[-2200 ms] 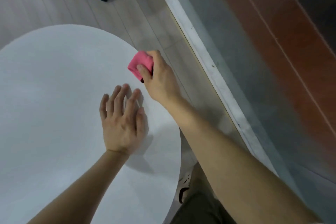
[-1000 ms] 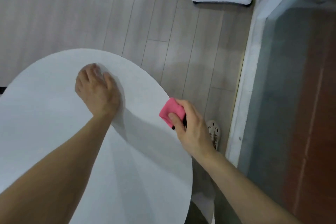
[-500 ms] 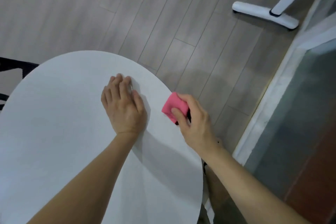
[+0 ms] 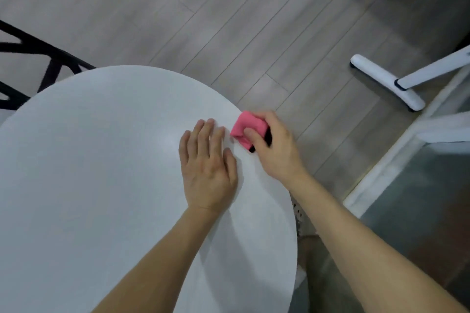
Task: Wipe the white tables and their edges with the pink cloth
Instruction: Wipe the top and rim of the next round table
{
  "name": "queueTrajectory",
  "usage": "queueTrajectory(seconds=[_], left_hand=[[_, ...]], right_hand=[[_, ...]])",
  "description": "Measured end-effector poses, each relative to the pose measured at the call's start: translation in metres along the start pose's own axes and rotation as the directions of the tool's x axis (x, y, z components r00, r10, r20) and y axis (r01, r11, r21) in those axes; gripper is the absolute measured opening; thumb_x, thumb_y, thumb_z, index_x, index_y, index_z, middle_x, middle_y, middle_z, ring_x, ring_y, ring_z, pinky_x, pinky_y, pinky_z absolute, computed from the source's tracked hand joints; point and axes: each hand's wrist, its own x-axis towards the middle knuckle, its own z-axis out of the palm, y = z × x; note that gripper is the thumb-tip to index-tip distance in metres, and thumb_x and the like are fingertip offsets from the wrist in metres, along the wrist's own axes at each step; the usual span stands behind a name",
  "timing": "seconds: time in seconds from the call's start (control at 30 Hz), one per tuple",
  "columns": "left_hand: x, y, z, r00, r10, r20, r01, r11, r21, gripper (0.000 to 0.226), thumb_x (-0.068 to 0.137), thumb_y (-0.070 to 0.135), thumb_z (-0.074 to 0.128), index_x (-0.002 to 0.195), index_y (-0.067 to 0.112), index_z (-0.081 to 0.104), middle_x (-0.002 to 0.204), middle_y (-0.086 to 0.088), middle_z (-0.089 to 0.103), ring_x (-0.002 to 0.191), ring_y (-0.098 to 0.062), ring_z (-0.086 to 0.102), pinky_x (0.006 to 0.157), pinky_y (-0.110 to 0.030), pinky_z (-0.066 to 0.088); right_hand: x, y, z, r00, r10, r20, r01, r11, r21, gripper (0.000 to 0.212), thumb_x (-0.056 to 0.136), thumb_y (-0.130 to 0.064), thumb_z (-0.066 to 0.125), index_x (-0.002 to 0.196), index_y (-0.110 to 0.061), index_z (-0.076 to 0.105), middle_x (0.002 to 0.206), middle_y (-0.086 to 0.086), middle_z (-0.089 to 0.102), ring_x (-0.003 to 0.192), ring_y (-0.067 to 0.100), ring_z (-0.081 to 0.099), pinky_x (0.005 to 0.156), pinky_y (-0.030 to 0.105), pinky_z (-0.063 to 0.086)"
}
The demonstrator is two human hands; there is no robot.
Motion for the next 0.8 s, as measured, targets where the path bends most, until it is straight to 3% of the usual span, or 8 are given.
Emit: queueTrajectory(seconds=[0.13,0.27,0.37,0.43,0.5,0.57,0.63,0.8], left_hand=[[0.001,0.001,-0.001,0.976,-0.216,0.014,0.215,0.975,0.057,0.076,0.098,0.043,0.059,0.160,0.002,0.044,0.172,-0.018,0.033,0.165,-0.035,0.021,0.132,-0.064,0.013],[0.002,0.004,-0.003,0.966,-0.254,0.041,0.251,0.965,0.077,0.081,0.096,0.048,0.061,0.162,0.005,0.043,0.175,-0.015,0.030,0.166,-0.032,0.020,0.130,-0.061,0.021],[0.008,0.003,-0.011,0.966,-0.259,0.006,0.257,0.961,0.100,0.068,0.093,0.045,0.066,0.150,0.009,0.059,0.164,-0.012,0.048,0.156,-0.031,0.041,0.125,-0.057,0.031],[0.025,-0.014,-0.018,0.961,-0.259,-0.097,0.267,0.959,0.091,0.041,0.093,0.035,0.068,0.127,0.012,0.072,0.141,-0.007,0.066,0.129,-0.031,0.062,0.111,-0.051,0.041],[0.053,-0.042,-0.019,0.896,-0.378,-0.233,0.411,0.905,0.113,0.029,0.098,0.031,0.065,0.120,0.014,0.071,0.128,-0.002,0.069,0.118,-0.031,0.063,0.108,-0.049,0.041],[0.084,-0.074,-0.015,0.737,-0.594,-0.322,0.652,0.750,0.109,0.036,0.104,0.036,0.057,0.132,0.015,0.065,0.137,-0.003,0.064,0.129,-0.030,0.057,0.116,-0.050,0.037],[0.100,-0.091,-0.006,0.604,-0.725,-0.332,0.785,0.612,0.092,0.045,0.105,0.040,0.051,0.143,0.016,0.056,0.148,-0.006,0.056,0.139,-0.032,0.049,0.121,-0.053,0.033],[0.101,-0.095,0.004,0.576,-0.743,-0.341,0.807,0.582,0.094,0.050,0.103,0.038,0.053,0.149,0.018,0.054,0.153,-0.007,0.051,0.144,-0.031,0.044,0.124,-0.052,0.030]], right_hand=[[0.011,-0.008,-0.005,0.998,0.009,0.060,-0.005,0.998,-0.055,0.022,0.103,-0.023,0.071,0.124,-0.019,0.064,0.102,-0.010,0.066,0.087,0.005,0.058,0.071,0.012,0.041],[0.131,-0.063,0.057,0.949,-0.162,0.269,0.182,0.982,-0.051,0.023,0.101,-0.023,0.072,0.120,-0.012,0.066,0.110,0.002,0.071,0.096,0.021,0.063,0.080,0.034,0.047],[0.152,-0.079,0.070,0.906,-0.207,0.368,0.237,0.971,-0.040,0.027,0.101,-0.021,0.071,0.125,-0.011,0.065,0.119,0.007,0.069,0.103,0.026,0.063,0.085,0.037,0.048],[0.128,-0.058,0.043,0.908,-0.184,0.376,0.201,0.980,-0.006,0.029,0.102,-0.019,0.070,0.130,-0.013,0.064,0.121,0.003,0.068,0.101,0.016,0.058,0.083,0.032,0.044],[0.100,-0.032,0.005,0.903,-0.170,0.395,0.176,0.984,0.020,0.030,0.103,-0.018,0.069,0.133,-0.016,0.063,0.118,-0.004,0.068,0.097,0.008,0.057,0.080,0.024,0.044],[0.084,-0.016,-0.018,0.888,-0.132,0.441,0.153,0.988,-0.011,0.030,0.104,-0.020,0.070,0.133,-0.021,0.063,0.112,-0.010,0.066,0.091,0.001,0.056,0.075,0.017,0.042],[0.096,-0.021,-0.012,0.867,-0.122,0.483,0.153,0.988,-0.025,0.028,0.103,-0.021,0.070,0.130,-0.020,0.063,0.110,-0.009,0.066,0.089,0.003,0.055,0.073,0.021,0.041],[0.201,-0.102,0.100,0.788,-0.219,0.575,0.305,0.951,-0.056,0.026,0.099,-0.023,0.071,0.124,-0.019,0.065,0.119,0.001,0.070,0.104,0.025,0.063,0.081,0.035,0.044]])
